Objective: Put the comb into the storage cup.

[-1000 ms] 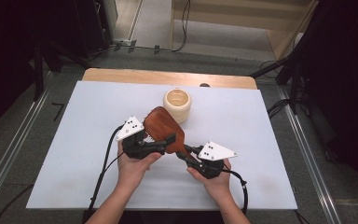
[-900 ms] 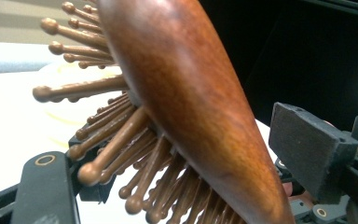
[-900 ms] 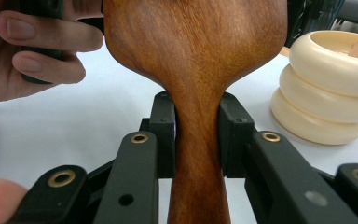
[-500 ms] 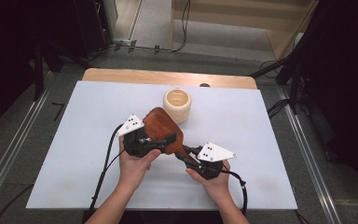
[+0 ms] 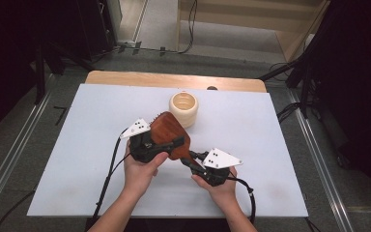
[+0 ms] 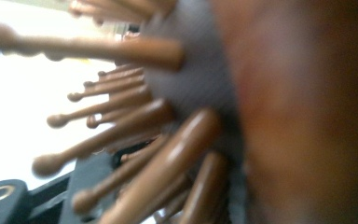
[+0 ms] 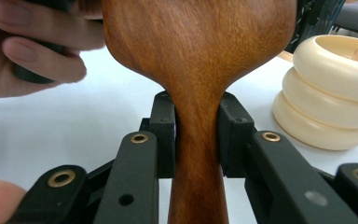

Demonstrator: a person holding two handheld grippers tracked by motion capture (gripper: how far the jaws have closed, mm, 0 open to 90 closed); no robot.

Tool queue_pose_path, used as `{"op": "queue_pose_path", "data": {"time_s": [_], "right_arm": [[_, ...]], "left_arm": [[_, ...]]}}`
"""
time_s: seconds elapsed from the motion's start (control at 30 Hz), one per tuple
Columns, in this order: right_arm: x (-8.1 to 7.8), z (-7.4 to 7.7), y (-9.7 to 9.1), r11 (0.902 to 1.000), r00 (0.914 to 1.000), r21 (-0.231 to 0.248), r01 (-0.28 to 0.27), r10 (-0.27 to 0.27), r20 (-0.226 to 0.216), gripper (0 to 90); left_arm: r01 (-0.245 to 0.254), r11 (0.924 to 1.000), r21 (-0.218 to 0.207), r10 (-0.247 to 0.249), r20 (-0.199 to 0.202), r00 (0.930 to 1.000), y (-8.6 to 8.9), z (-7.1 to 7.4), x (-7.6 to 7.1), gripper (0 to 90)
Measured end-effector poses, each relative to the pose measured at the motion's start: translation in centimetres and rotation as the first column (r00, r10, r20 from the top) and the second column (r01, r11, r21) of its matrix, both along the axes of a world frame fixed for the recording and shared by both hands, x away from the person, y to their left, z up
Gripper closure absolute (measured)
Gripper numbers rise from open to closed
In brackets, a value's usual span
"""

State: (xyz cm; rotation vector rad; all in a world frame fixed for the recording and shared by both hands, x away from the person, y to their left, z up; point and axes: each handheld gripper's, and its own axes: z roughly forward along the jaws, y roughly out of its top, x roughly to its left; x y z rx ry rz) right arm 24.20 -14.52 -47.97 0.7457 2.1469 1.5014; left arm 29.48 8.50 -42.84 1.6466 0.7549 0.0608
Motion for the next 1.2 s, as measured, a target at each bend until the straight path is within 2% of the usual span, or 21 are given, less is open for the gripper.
{"op": "queue_pose_path", "data": {"time_s": [0.1, 0.23, 0.27, 0.3, 0.4, 0.47, 0.5, 0.53, 0.63, 0.67, 0.7, 0.73, 0.87, 0.93, 1.0, 1.2], "right_arm": [[0.1, -0.1, 0.0, 1.0, 1.0, 0.002, -0.006, 0.006, -0.006, 69.4], [0.2, -0.1, -0.1, 1.0, 1.0, 0.006, 0.003, -0.003, -0.005, 68.1], [0.3, -0.1, -0.2, 0.9998, 0.9999, 0.017, 0.007, -0.007, -0.014, 65.9], [0.4, 0.0, -0.3, 0.9995, 0.9996, 0.031, 0.009, -0.008, -0.026, 61.4], [0.6, 0.1, -0.6, 0.9984, 0.9985, 0.056, 0.003, 0.0, -0.054, 47.8], [0.7, 0.1, -0.8, 0.9976, 0.9974, 0.069, 0.007, -0.002, -0.072, 35.4], [0.7, 0.1, -1.2, 0.9947, 0.997, 0.098, 0.029, -0.022, -0.075, 20.1], [0.7, 0.1, -1.2, 0.9947, 0.997, 0.098, 0.029, -0.022, -0.075, 20.1], [0.7, 0.2, -1.9, 0.9891, 0.9961, 0.138, 0.051, -0.041, -0.078, 7.6], [0.7, 0.2, -2.1, 0.9897, 0.9962, 0.137, 0.043, -0.032, -0.08, 6.3], [0.8, 0.2, -2.4, 0.9888, 0.9964, 0.145, 0.034, -0.023, -0.082, 0.2], [0.6, 0.3, -2.8, 0.989, 0.9973, 0.144, 0.034, -0.024, -0.07, 0.0], [0.4, 0.2, -3.9, 0.985, 0.9967, 0.164, 0.054, -0.043, -0.068, 0.0], [0.3, 0.1, -4.1, 0.9854, 0.9962, 0.157, 0.067, -0.057, -0.066, 0.0], [0.0, -0.1, -4.7, 0.9869, 0.9961, 0.137, 0.085, -0.081, -0.036, 0.0], [-0.4, -0.5, -6.1, 0.9849, 0.9922, 0.121, 0.124, -0.122, -0.025, 0.0]], "left_arm": [[0.02, 0.9998, 0.005, -0.02, 0.006, 0.9998, -0.2, 0.2, -0.1, 47.7], [0.048, 0.9987, -0.019, -0.048, -0.01, 0.9988, -0.2, 0.3, 0.0, 51.4], [0.04, 0.9991, -0.014, -0.04, -0.005, 0.9992, -0.2, 0.3, 0.0, 52.2], [0.027, 0.9996, 0.001, -0.027, 0.01, 0.9996, -0.2, 0.3, -0.1, 52.9], [0.02, 0.9997, -0.013, -0.02, 0.009, 0.9998, 0.3, 0.5, 0.1, 53.4], [0.003, 0.9999, -0.013, -0.003, 0.023, 0.9997, 0.5, 0.7, 0.1, 53.4], [0.002, 0.9999, -0.013, -0.002, 0.027, 0.9996, 0.6, 0.9, 0.2, 53.5], [0.001, 0.9999, -0.01, -0.001, 0.028, 0.9996, 0.7, 1.0, 0.2, 53.5], [-0.008, 0.9999, -0.007, 0.008, 0.039, 0.9992, 0.9, 1.2, 0.3, 53.5], [-0.009, 1.0, -0.003, 0.009, 0.042, 0.9991, 1.0, 1.3, 0.3, 53.5], [-0.013, 0.9999, -0.003, 0.013, 0.042, 0.999, 1.1, 1.3, 0.3, 53.5], [-0.013, 0.9999, -0.003, 0.014, 0.04, 0.9991, 1.1, 1.3, 0.4, 53.4], [-0.019, 0.9998, 0.0, 0.019, 0.047, 0.9987, 1.3, 1.5, 0.5, 53.5], [-0.021, 0.9998, -0.002, 0.021, 0.052, 0.9984, 1.3, 1.6, 0.5, 53.4], [-0.019, 0.9998, -0.008, 0.02, 0.056, 0.9982, 1.4, 1.7, 0.5, 53.4], [-0.025, 0.9997, -0.002, 0.025, 0.068, 0.9974, 1.8, 2.1, 0.6, 53.5]]}}
